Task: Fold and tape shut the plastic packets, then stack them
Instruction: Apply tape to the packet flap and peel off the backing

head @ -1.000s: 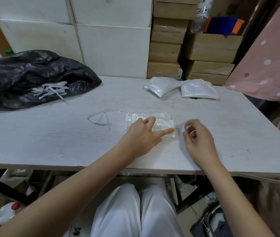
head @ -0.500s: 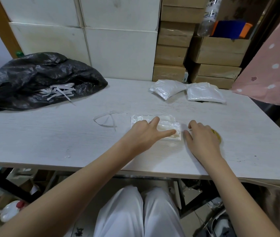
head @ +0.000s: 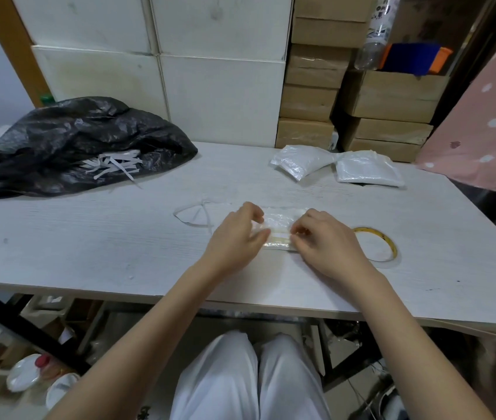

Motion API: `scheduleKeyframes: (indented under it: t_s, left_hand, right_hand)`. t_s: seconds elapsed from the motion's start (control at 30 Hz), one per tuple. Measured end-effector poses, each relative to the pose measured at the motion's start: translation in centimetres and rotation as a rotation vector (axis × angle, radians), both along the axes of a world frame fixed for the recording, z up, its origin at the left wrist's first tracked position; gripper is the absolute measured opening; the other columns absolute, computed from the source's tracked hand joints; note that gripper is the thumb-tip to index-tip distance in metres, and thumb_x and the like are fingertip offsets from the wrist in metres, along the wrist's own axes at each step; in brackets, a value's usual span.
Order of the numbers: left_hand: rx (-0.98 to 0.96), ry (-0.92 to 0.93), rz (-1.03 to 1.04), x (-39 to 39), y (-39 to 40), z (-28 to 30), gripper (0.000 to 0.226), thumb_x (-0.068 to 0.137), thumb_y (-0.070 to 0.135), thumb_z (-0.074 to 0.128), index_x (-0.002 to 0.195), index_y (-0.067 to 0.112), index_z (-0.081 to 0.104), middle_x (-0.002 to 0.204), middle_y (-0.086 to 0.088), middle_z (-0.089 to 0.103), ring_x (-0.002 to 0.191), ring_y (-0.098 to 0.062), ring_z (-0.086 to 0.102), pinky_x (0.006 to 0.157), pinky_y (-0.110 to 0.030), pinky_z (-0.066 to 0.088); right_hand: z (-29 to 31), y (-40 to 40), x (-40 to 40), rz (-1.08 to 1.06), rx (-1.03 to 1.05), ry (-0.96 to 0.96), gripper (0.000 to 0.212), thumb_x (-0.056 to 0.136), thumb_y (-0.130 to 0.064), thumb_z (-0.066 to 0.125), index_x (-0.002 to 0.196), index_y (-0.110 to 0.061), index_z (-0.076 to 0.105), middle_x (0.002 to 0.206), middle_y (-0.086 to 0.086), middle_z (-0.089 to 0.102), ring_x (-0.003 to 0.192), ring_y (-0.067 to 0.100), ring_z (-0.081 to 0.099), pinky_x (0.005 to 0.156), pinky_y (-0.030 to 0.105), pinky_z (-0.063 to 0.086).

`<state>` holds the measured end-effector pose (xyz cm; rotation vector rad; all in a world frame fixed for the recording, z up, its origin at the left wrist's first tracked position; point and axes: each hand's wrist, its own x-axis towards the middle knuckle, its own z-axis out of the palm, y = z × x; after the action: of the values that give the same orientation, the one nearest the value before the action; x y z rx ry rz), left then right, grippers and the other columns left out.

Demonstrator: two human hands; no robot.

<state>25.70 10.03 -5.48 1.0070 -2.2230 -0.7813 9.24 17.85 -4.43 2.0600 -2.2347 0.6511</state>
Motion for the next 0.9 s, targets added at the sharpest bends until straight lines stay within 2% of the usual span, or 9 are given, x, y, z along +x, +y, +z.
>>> scheduleKeyframes:
  t_s: [0.07,0.1,0.17,0.33,0.5,0.6,0.67,0.8,0.9]
  left_hand:
    - [0.400,0.361,0.096,0.8,-0.4,0.6,0.024,0.088,0.002,0.057,0.109,0.009,0.049,0.105,-0.009,0.061,0.089,-0.015,0.056,0.071,-0.017,0.046]
    - [0.506,0.495,0.151,1.2,-0.5,0.8,0.027,0.085,-0.005,0.058,0.107,0.008,0.050,0.100,-0.010,0.062,0.087,-0.016,0.058,0.070,-0.015,0.047]
    - [0.539,0.602,0.189,1.6,-0.6,1.1,0.028,0.081,-0.012,0.059,0.101,0.007,0.053,0.092,-0.009,0.064,0.085,-0.015,0.062,0.074,-0.017,0.050]
    - [0.350,0.570,0.252,2.4,0.0,1.3,0.030,0.075,-0.010,0.063,0.078,0.019,0.059,0.084,0.000,0.064,0.078,-0.009,0.062,0.072,-0.015,0.051]
    - [0.358,0.244,0.266,3.0,0.1,-0.2,0.019,0.082,0.018,0.068,0.097,0.017,0.057,0.082,-0.001,0.064,0.066,-0.010,0.061,0.061,-0.024,0.048]
    - [0.431,0.319,0.249,2.9,0.4,-0.4,0.015,0.084,0.014,0.065,0.096,0.014,0.057,0.076,-0.003,0.064,0.062,-0.010,0.062,0.055,-0.020,0.049]
    - [0.466,0.364,0.242,2.7,0.4,-0.3,0.012,0.084,0.008,0.063,0.092,0.014,0.057,0.074,-0.004,0.063,0.061,-0.010,0.062,0.051,-0.016,0.049]
    - [0.504,0.461,0.240,2.6,0.4,-0.4,0.012,0.083,0.004,0.064,0.085,0.013,0.057,0.071,-0.004,0.065,0.057,-0.005,0.063,0.047,-0.014,0.047]
    - [0.501,0.507,0.198,2.8,0.5,-0.5,0.010,0.084,0.001,0.063,0.085,0.011,0.060,0.070,-0.003,0.065,0.056,0.002,0.062,0.050,-0.014,0.049]
  right_hand:
    - [0.6,-0.3,0.1,-0.021,0.054,-0.059,0.015,0.090,-0.032,0.051,0.091,-0.022,0.062,0.093,-0.009,0.056,0.092,0.013,0.051,0.071,0.029,0.038]
    - [0.9,-0.6,0.2,-0.036,0.086,-0.074,0.019,0.091,-0.036,0.050,0.089,-0.022,0.061,0.091,-0.009,0.055,0.089,0.013,0.051,0.071,0.029,0.037]
    - [1.5,-1.2,0.5,-0.057,0.147,-0.042,0.024,0.090,-0.044,0.050,0.083,-0.022,0.056,0.085,-0.008,0.053,0.083,0.014,0.050,0.073,0.028,0.032]
    - [1.9,-2.1,1.1,-0.084,0.225,0.028,0.029,0.086,-0.046,0.057,0.088,-0.017,0.054,0.093,-0.002,0.046,0.097,0.020,0.046,0.075,0.026,0.029]
    - [2.4,-2.1,1.9,-0.059,0.142,0.152,0.027,0.085,-0.037,0.059,0.097,-0.014,0.055,0.106,0.003,0.044,0.105,0.022,0.038,0.087,0.028,0.030]
    - [2.5,-2.5,2.7,-0.002,0.093,0.137,0.016,0.084,-0.014,0.054,0.099,-0.011,0.051,0.104,0.004,0.048,0.101,0.023,0.044,0.083,0.028,0.029]
    - [2.5,-2.7,3.2,0.071,0.081,0.115,0.019,0.082,-0.005,0.048,0.098,-0.011,0.055,0.100,0.005,0.053,0.098,0.024,0.046,0.080,0.028,0.030]
    - [2.2,-2.9,4.3,0.247,0.066,-0.080,0.014,0.084,-0.010,0.054,0.094,-0.014,0.063,0.091,-0.001,0.056,0.090,0.017,0.050,0.077,0.029,0.039]
    - [1.9,-3.2,4.8,0.256,0.069,-0.108,0.012,0.086,-0.021,0.059,0.096,-0.019,0.064,0.084,-0.008,0.053,0.081,0.011,0.050,0.071,0.026,0.039]
